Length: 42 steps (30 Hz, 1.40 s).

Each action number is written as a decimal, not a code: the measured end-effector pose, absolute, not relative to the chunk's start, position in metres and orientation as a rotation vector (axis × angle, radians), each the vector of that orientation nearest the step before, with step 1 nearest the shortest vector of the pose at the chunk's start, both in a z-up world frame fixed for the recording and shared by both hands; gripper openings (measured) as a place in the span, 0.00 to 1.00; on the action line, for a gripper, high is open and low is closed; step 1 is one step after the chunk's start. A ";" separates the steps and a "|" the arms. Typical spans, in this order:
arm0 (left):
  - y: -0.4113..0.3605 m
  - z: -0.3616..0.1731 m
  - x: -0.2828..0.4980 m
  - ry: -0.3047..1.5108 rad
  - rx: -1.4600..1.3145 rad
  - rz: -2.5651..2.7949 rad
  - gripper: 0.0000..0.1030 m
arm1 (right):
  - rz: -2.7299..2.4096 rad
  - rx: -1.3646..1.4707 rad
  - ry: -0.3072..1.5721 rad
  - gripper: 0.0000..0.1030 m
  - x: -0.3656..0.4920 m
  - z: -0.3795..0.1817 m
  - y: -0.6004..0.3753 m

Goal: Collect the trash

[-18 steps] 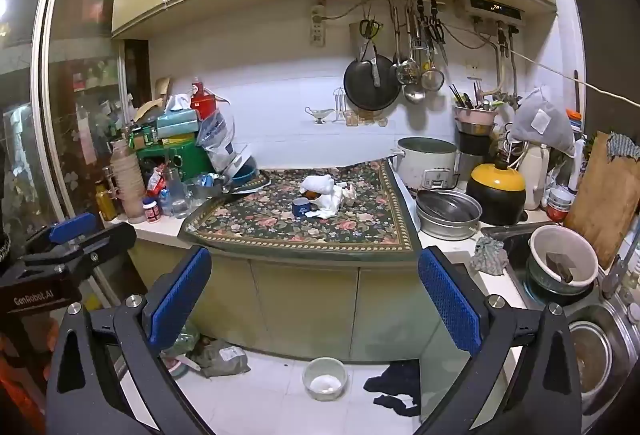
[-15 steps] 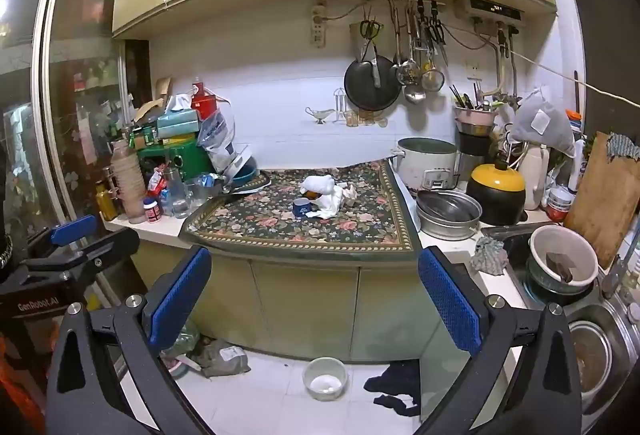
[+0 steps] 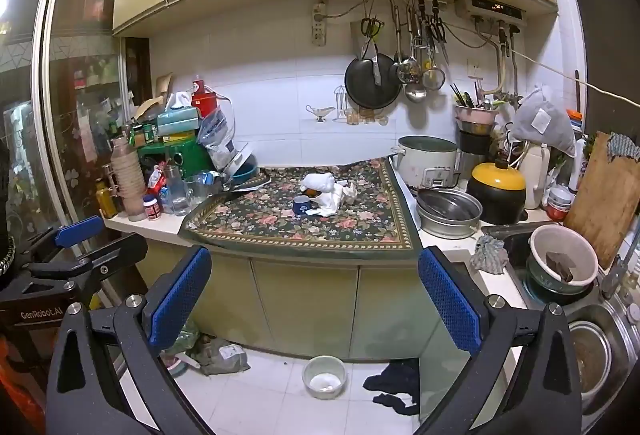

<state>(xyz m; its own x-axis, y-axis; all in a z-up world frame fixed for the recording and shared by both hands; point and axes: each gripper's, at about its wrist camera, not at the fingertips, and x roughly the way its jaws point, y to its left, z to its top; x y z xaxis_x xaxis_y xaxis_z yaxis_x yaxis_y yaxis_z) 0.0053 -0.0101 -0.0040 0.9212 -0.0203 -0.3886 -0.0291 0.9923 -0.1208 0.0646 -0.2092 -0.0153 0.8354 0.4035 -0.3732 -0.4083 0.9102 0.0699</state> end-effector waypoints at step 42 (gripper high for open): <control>-0.005 -0.010 0.015 0.408 -0.137 -0.003 1.00 | 0.442 -0.006 0.412 1.00 0.071 -0.017 -0.202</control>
<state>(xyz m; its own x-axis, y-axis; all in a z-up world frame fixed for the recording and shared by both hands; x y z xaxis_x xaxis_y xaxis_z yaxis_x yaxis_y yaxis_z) 0.0149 -0.0052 -0.0100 0.9180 -0.0307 -0.3954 -0.0245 0.9907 -0.1339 0.0710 -0.2017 -0.0174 0.8229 0.4148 -0.3883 -0.4171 0.9051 0.0829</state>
